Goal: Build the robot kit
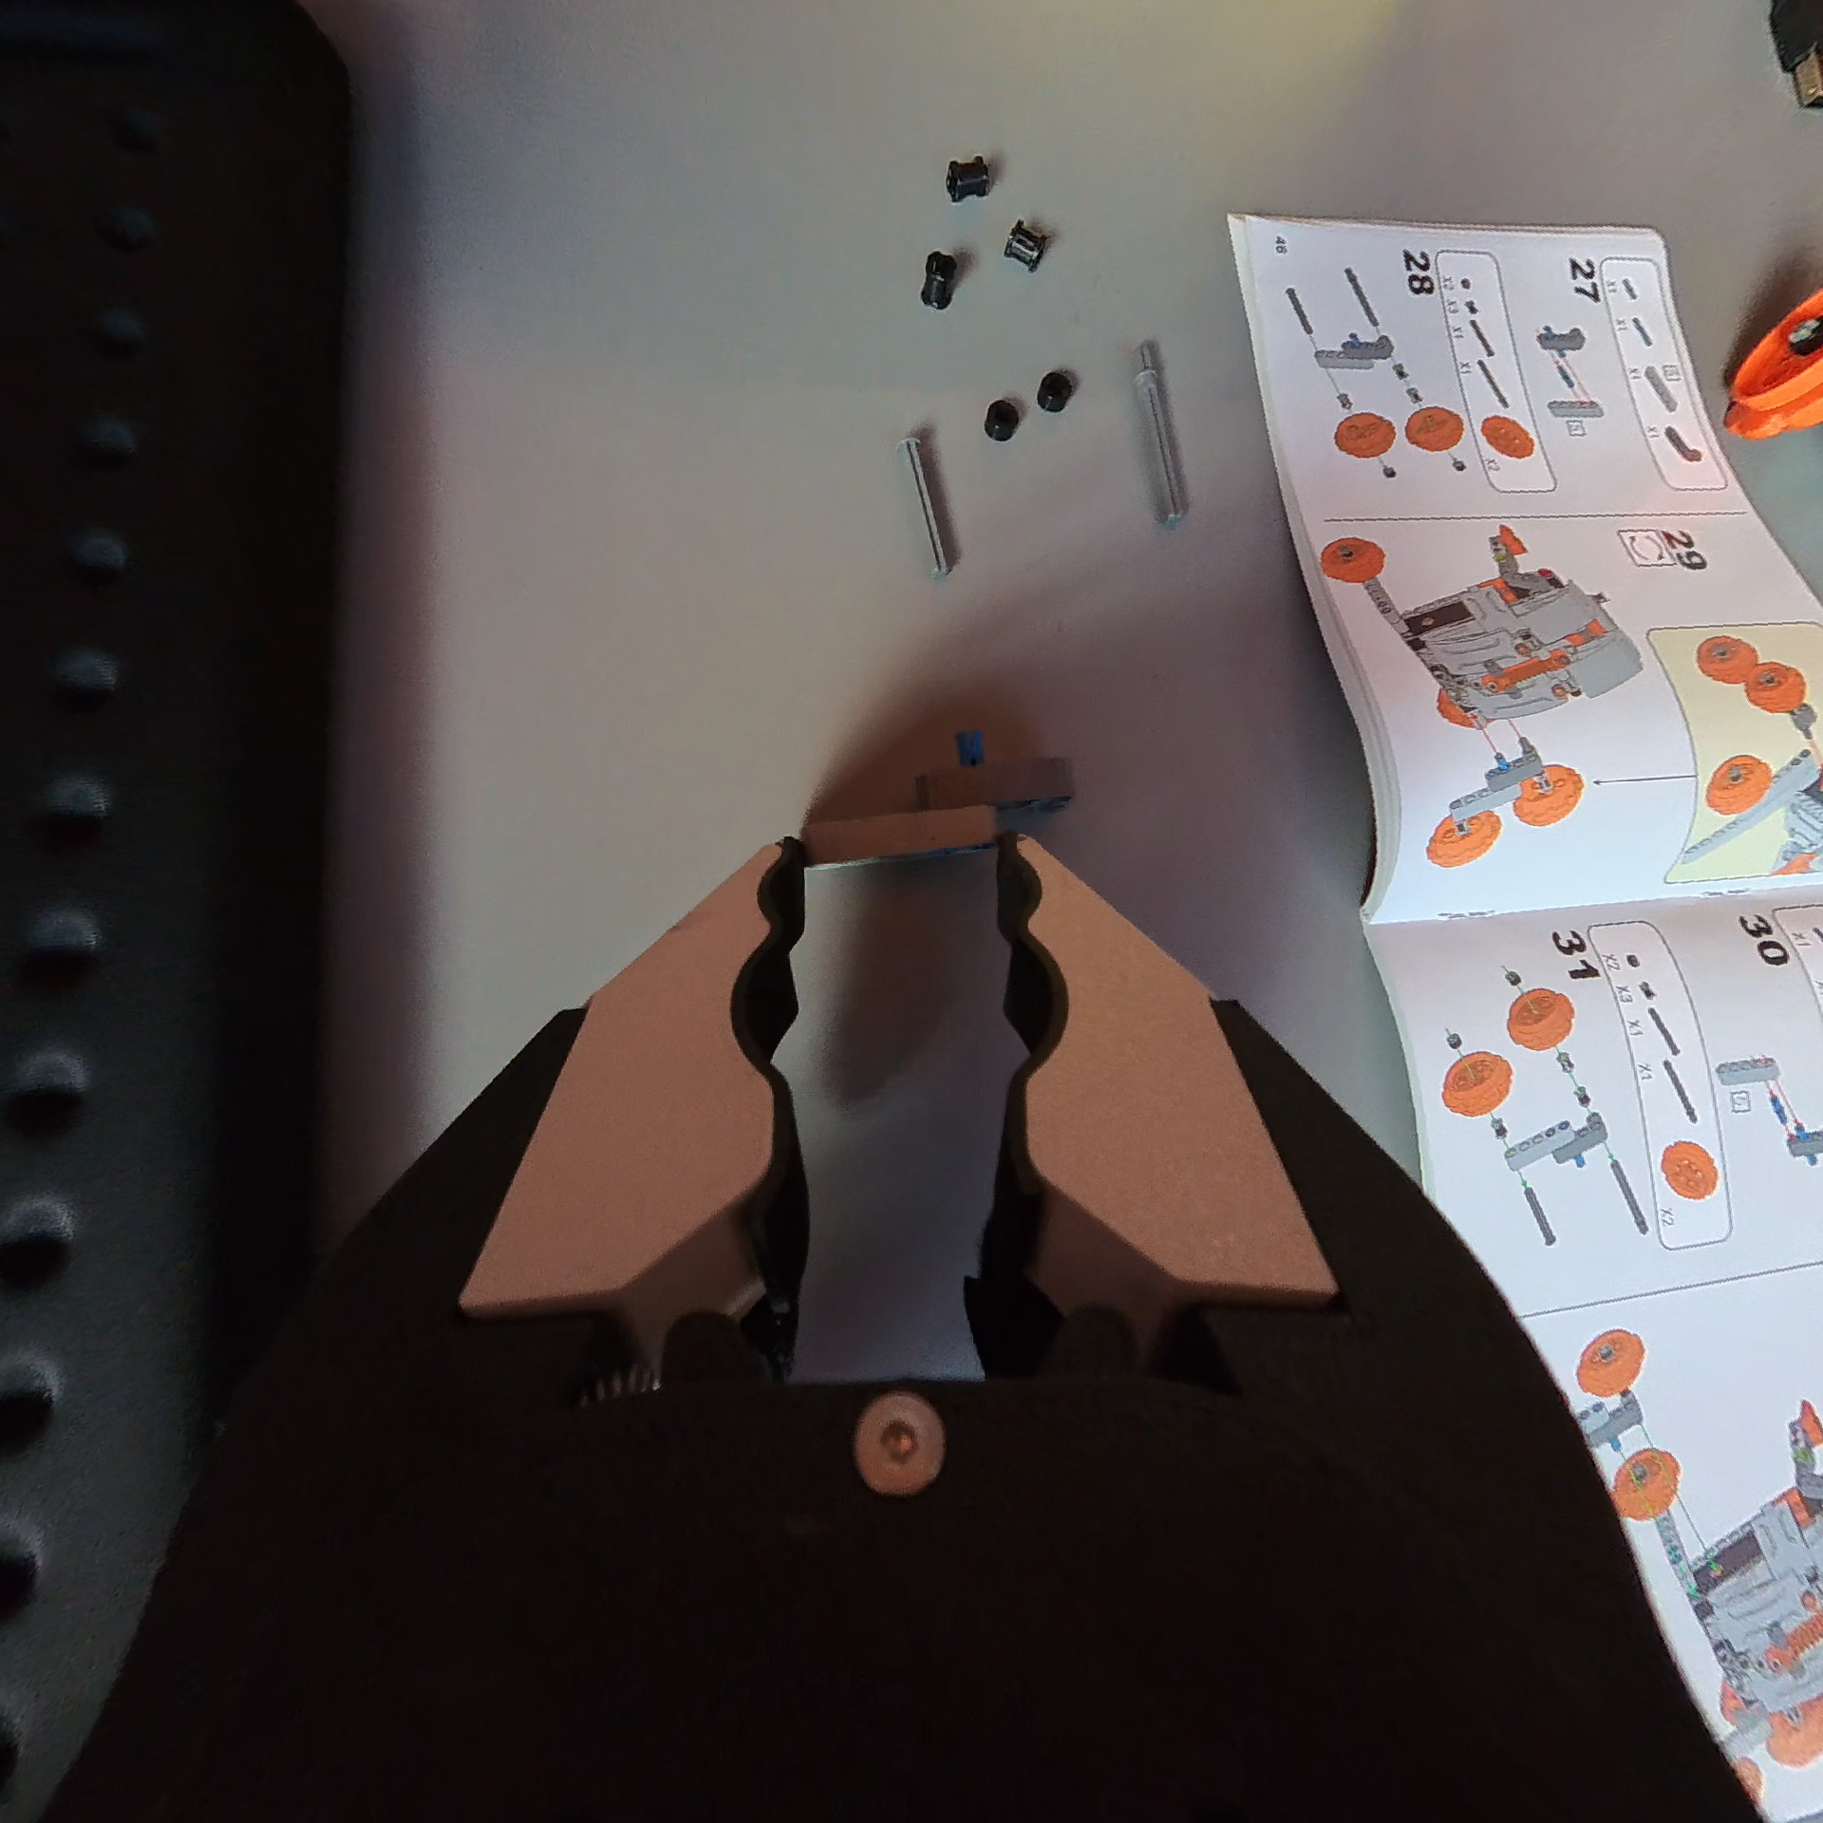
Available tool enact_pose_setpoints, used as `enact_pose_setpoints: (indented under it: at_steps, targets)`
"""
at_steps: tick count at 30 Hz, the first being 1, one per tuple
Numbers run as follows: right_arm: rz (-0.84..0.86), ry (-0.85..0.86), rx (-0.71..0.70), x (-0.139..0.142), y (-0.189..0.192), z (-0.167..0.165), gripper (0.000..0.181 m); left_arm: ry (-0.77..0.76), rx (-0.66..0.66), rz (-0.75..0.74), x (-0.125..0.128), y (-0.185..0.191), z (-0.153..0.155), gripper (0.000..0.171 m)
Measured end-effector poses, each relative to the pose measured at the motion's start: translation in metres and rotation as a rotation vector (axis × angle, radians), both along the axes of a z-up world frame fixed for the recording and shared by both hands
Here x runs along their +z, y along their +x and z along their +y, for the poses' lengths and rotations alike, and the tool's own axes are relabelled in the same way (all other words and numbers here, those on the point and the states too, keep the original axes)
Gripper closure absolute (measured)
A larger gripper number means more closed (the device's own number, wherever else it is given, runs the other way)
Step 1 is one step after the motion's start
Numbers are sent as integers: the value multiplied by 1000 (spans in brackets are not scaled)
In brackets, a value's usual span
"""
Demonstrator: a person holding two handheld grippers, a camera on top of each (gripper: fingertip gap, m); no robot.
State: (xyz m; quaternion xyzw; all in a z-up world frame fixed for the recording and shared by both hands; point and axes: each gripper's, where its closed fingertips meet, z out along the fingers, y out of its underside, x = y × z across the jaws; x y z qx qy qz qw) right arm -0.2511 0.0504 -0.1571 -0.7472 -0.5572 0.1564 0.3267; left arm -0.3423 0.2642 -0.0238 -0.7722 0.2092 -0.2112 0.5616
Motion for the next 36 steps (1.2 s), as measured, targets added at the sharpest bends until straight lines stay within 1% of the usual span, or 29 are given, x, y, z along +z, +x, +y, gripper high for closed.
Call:
enact_pose_setpoints:
  at_steps: [5, 8, 10, 12, 13, 15, 16, 19, 21, 24, 26, 28, 30, 31, 32, 33, 34, 35, 36]
  targets:
    - [18, -56, -7, -2, 3, -3, 142, -6, -11, -27, 2, 1, -1, 121]
    - [10, -102, -6, 1, 12, -10, 126, -9, -21, -33, 2, 3, -2, 121]
    - [94, -107, 3, 16, 10, -9, 124, -6, -18, -38, 3, 1, -2, 121]
    - [194, -79, -17, 36, 4, 6, 130, -11, -18, -64, 5, -2, -2, 121]
    - [237, -35, -42, 47, -1, 22, 136, -15, -19, -81, 7, -3, -2, 121]
    - [263, 20, -69, 55, -13, 50, 140, -21, -24, -113, 9, -5, -2, 122]
    - [238, 26, -68, 52, -18, 60, 145, -26, -27, -124, 10, -5, -2, 122]
    - [125, 48, -37, 37, -37, 80, 149, -25, -25, -136, 11, -8, -1, 122]
    - [70, 47, -12, 25, -49, 86, 150, -21, -15, -135, 12, -12, 0, 123]
    - [31, 21, 10, 11, -61, 88, 154, -5, 5, -134, 14, -16, 1, 124]
    - [38, 1, 9, 7, -66, 89, 155, -3, 3, -122, 14, -15, 0, 124]
    - [51, -49, 18, 3, -70, 88, 156, -2, -3, -113, 14, -13, -1, 124]
    - [25, -121, 23, -6, -70, 84, 156, 0, -9, -109, 15, -12, -2, 123]
    - [58, -144, 25, -5, -73, 84, 161, -1, -10, -105, 14, -12, -2, 123]
    - [72, -177, 40, -5, -75, 81, 177, -1, -12, -99, 14, -12, -2, 123]
    - [69, -195, 50, -6, -74, 78, 179, 0, -23, -92, 14, -11, -3, 125]
    - [37, -161, 40, -5, -68, 80, 179, -1, -47, -89, 14, -8, -5, 128]
    - [-4, -71, 30, 0, -59, 83, 179, -5, -81, -96, 15, -4, -8, 128]
    - [-9, 39, 27, 12, -53, 84, 179, -13, -124, -111, 16, 1, -12, 128]
